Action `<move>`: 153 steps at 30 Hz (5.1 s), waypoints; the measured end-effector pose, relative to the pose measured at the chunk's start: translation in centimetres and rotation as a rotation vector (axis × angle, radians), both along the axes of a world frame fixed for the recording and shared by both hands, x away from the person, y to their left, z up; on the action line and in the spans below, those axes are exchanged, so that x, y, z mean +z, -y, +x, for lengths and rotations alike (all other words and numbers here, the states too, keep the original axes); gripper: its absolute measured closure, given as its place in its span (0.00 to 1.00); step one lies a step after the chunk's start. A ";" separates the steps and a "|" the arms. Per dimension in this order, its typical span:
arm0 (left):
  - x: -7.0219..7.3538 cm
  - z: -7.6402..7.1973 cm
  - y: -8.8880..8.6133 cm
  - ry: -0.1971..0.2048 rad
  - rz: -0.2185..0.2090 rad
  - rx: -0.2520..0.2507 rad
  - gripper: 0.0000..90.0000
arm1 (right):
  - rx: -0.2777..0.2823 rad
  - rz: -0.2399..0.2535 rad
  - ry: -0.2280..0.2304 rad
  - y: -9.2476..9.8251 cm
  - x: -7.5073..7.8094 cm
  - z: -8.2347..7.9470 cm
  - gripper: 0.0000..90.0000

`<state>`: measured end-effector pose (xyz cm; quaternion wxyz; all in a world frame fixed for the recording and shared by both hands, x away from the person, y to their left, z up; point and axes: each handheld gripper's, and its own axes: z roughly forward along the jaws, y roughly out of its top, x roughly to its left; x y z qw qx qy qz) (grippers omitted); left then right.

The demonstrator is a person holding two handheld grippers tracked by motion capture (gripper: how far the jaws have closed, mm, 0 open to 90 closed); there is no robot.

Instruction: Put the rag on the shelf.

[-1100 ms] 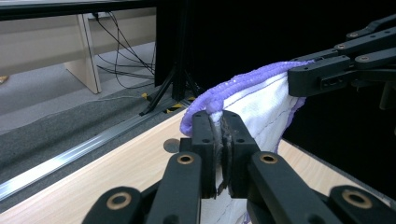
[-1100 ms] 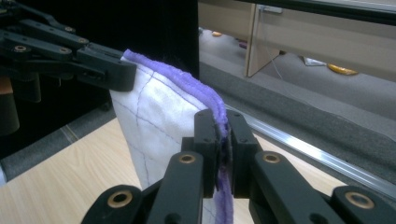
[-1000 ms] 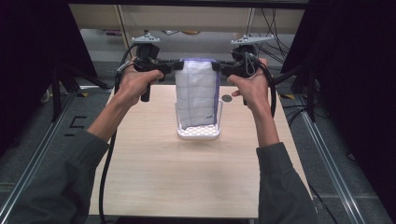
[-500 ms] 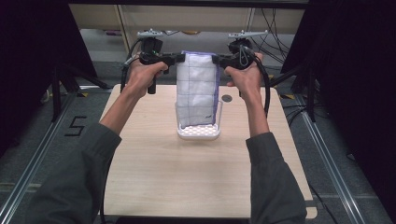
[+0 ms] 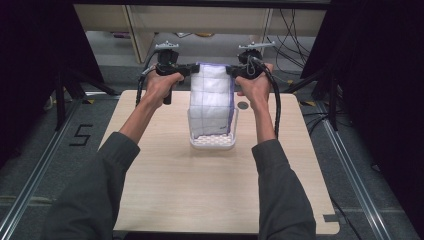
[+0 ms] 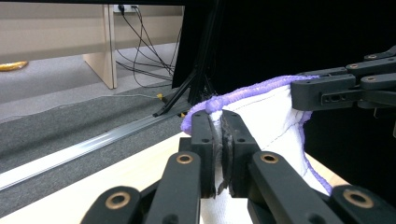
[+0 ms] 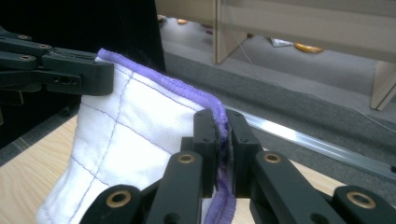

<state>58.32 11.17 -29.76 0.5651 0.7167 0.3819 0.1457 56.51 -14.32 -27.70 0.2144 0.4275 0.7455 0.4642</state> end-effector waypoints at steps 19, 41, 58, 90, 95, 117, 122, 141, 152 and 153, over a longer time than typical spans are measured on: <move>-3.7 1.1 0.9 -0.095 0.038 -0.015 0.93 | -0.044 -0.059 -0.095 0.2 -4.0 1.2 0.92; -6.6 1.2 -0.5 -0.189 0.066 0.009 0.84 | -0.058 -0.166 -0.185 -1.1 -6.1 2.1 0.80; -5.8 -0.3 -3.0 -0.200 0.055 -0.028 0.59 | -0.116 -0.143 -0.179 0.9 -5.5 1.4 0.65; -6.4 -7.5 -4.3 -0.181 0.062 -0.089 0.37 | -0.006 -0.115 -0.103 2.8 -4.2 -5.0 0.52; -6.6 -8.6 -4.5 -0.177 0.040 -0.105 0.35 | 0.007 -0.103 -0.091 3.2 -4.3 -5.9 0.51; -8.4 -13.6 -5.3 -0.136 0.020 -0.139 0.32 | 0.045 -0.063 -0.061 3.5 -6.1 -11.1 0.47; -8.8 -14.3 -5.6 -0.134 0.033 -0.143 0.31 | 0.061 -0.073 -0.047 3.8 -7.3 -12.0 0.46; -9.8 -16.4 -5.1 -0.141 0.059 -0.185 0.30 | 0.071 -0.032 -0.079 4.7 -9.7 -14.9 0.44; -10.9 -17.3 -5.2 -0.160 0.056 -0.208 0.28 | 0.083 -0.024 -0.066 4.3 -10.4 -15.9 0.40; -11.0 -17.5 -5.3 -0.165 0.051 -0.208 0.27 | 0.098 -0.021 -0.079 4.3 -10.5 -16.0 0.38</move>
